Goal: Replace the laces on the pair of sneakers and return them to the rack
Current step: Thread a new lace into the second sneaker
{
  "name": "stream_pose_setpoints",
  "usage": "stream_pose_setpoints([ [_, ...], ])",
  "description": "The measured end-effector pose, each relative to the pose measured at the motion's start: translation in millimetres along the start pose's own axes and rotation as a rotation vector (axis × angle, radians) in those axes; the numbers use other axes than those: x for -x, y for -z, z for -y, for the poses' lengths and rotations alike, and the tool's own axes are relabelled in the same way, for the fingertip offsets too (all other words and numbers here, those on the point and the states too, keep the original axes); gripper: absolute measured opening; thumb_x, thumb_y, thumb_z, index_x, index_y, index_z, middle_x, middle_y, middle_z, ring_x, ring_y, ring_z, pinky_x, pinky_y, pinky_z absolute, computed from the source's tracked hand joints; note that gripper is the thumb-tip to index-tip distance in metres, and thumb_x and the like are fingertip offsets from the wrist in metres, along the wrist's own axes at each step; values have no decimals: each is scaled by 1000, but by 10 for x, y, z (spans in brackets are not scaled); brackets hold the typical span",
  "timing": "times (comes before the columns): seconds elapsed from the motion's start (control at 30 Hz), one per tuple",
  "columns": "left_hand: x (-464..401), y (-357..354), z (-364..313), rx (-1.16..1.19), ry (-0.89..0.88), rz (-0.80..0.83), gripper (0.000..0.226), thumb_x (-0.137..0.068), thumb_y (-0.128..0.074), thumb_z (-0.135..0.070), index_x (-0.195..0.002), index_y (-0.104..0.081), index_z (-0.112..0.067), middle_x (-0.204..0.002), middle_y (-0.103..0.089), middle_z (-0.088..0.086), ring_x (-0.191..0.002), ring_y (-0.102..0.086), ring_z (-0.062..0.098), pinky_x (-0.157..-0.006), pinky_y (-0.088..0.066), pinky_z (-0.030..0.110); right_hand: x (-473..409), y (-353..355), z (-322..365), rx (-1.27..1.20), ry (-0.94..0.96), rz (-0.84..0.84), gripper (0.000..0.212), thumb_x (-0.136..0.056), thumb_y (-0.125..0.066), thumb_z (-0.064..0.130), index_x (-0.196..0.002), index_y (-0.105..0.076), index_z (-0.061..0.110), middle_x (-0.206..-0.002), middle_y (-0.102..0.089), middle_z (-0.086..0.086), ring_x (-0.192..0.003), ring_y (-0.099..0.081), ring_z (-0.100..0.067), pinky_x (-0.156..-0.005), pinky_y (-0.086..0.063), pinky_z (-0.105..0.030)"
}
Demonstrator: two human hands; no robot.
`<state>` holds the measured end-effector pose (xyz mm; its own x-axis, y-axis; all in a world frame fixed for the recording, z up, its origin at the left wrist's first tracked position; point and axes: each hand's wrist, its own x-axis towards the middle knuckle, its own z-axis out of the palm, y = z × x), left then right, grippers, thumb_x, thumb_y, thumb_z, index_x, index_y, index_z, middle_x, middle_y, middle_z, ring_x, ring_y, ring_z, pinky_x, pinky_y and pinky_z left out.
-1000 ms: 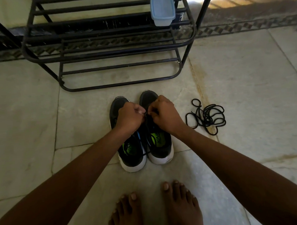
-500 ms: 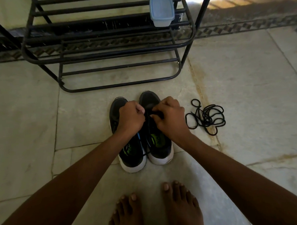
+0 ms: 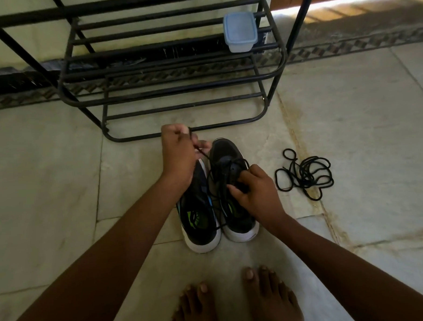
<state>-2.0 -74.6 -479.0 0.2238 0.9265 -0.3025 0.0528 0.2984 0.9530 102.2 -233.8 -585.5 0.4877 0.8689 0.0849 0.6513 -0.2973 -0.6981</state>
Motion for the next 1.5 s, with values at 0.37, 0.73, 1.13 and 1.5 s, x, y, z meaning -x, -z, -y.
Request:
stream_pose_setpoints([
  [0.37, -362, 457, -18, -1718, -805, 599, 24, -100, -60, -36, -114, -75, -23, -105, -59, 1, -105, -47, 24, -86, -42, 40, 22, -50, -7, 17, -18, 7, 38, -84, -56, 56, -85, -58, 19, -91, -47, 4, -79, -50, -14, -63, -44, -24],
  [0.73, -90, 374, -304, -554, -395, 391, 21, -110, -42, -34, -96, -45, -18, -67, -49, -8, -51, -44, 4, -48, -37, 27, 24, -41, -9, 61, -45, -8, 36, -85, -59, 55, -88, -57, 19, -92, -48, 4, -83, -48, -14, -61, -48, -28],
  [1.13, 40, 307, -194, -1331, -178, 707, 23, -97, -64, -21, -79, -75, -13, -73, -75, 2, -74, -71, 11, -77, -53, 30, 21, -75, -17, 47, -57, -11, 32, -86, -61, 52, -85, -55, 21, -88, -46, 4, -81, -46, -13, -59, -35, -19],
  [1.5, 161, 382, -195, -1587, -52, 1095, 27, -94, -65, -53, -84, -80, -33, -116, -65, -16, -123, -44, 11, -110, -28, 55, 2, 17, -45, -64, -44, 34, 22, -99, -62, 36, -86, -59, 18, -82, -49, 4, -81, -48, -14, -70, -34, -19],
])
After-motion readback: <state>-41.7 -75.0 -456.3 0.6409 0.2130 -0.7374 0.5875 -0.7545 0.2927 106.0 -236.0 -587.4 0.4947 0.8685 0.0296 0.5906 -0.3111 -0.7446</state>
